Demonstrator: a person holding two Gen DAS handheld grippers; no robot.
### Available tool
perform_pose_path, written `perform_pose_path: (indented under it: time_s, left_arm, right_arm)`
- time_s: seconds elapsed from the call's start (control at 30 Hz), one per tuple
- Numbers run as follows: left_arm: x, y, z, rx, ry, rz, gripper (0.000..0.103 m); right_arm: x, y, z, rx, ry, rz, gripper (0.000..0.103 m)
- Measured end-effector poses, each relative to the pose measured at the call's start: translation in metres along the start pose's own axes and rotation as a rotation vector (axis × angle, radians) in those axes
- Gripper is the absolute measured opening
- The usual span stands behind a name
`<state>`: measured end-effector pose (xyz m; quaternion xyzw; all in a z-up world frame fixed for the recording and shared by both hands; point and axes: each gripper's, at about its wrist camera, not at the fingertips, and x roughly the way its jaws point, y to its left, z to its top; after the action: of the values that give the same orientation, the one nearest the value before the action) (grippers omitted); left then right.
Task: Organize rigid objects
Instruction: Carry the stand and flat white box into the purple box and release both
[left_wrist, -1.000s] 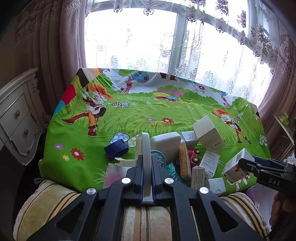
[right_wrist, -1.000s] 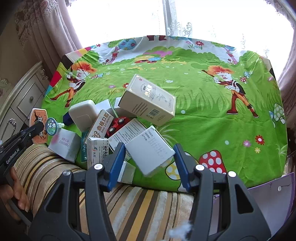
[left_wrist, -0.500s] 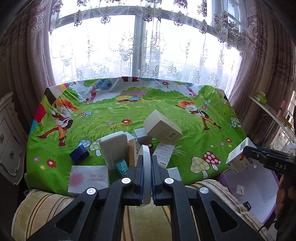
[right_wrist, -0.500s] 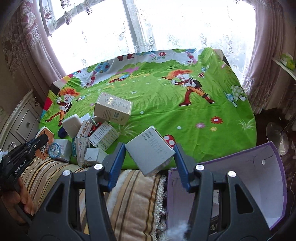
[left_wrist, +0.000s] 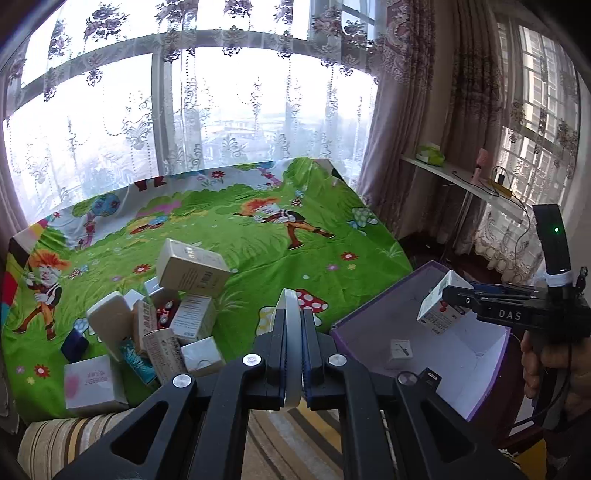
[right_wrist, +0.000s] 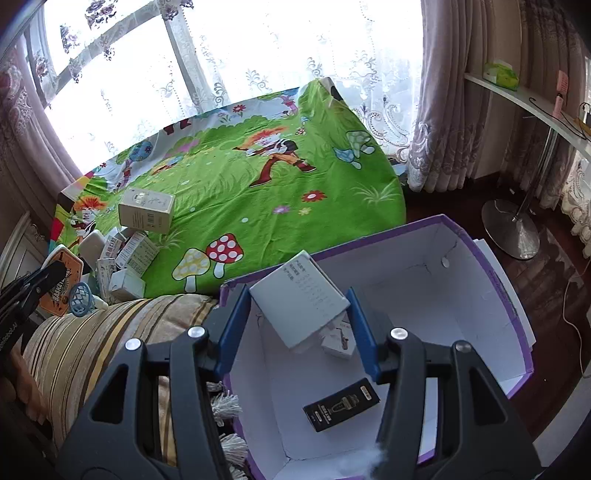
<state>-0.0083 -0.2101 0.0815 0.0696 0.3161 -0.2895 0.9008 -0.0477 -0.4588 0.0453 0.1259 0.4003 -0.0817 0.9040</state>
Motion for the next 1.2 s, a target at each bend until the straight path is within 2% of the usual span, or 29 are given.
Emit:
perform_pose_path:
  time_s: [0.3, 0.4, 0.43, 0.47, 0.5, 0.53, 0.57, 0.67, 0.83, 0.97, 1.07, 1.2]
  left_arm:
    - [-0.001, -0.063, 0.001, 0.117, -0.014, -0.226, 0.007]
    - [-0.001, -0.076, 0.001, 0.149, -0.009, -0.295, 0.013]
    - [0.0, -0.079, 0.0, 0.161, -0.005, -0.3, 0.023]
    - [0.0, -0.08, -0.001, 0.167, -0.006, -0.298, 0.04]
    - [-0.001, -0.08, -0.002, 0.164, -0.011, -0.296, 0.049]
    - [-0.002, -0.078, -0.002, 0.152, -0.022, -0.297, 0.064]
    - [-0.004, -0.073, -0.001, 0.137, -0.035, -0.299, 0.072]
    - [-0.009, -0.063, 0.0, 0.104, -0.046, -0.296, 0.077]
    - [-0.011, -0.045, 0.001, 0.046, -0.037, -0.22, 0.084]
    - [-0.02, -0.036, -0.002, 0.035, -0.036, -0.138, 0.085]
    - [-0.027, -0.03, -0.008, 0.05, -0.061, -0.116, 0.085]
    - [-0.038, -0.015, -0.016, 0.035, -0.089, -0.106, 0.085]
  right_arm:
    - [-0.021, -0.046, -0.006, 0.086, -0.042, -0.08, 0.058]
    - [-0.026, -0.057, -0.007, 0.115, -0.061, -0.105, 0.059]
    - [-0.027, -0.06, -0.006, 0.125, -0.063, -0.11, 0.059]
    - [-0.028, -0.063, -0.007, 0.134, -0.062, -0.115, 0.06]
    - [-0.029, -0.066, -0.007, 0.141, -0.063, -0.122, 0.066]
    - [-0.03, -0.068, -0.008, 0.147, -0.068, -0.129, 0.075]
    - [-0.03, -0.069, -0.008, 0.149, -0.075, -0.138, 0.079]
    - [-0.034, -0.069, -0.01, 0.139, -0.095, -0.169, 0.087]
    - [-0.043, -0.066, -0.007, 0.111, -0.129, -0.208, 0.1]
    - [-0.051, -0.056, -0.003, 0.083, -0.16, -0.209, 0.102]
    - [-0.052, -0.05, 0.001, 0.077, -0.162, -0.232, 0.102]
    - [-0.056, -0.042, -0.001, 0.081, -0.204, -0.141, 0.102]
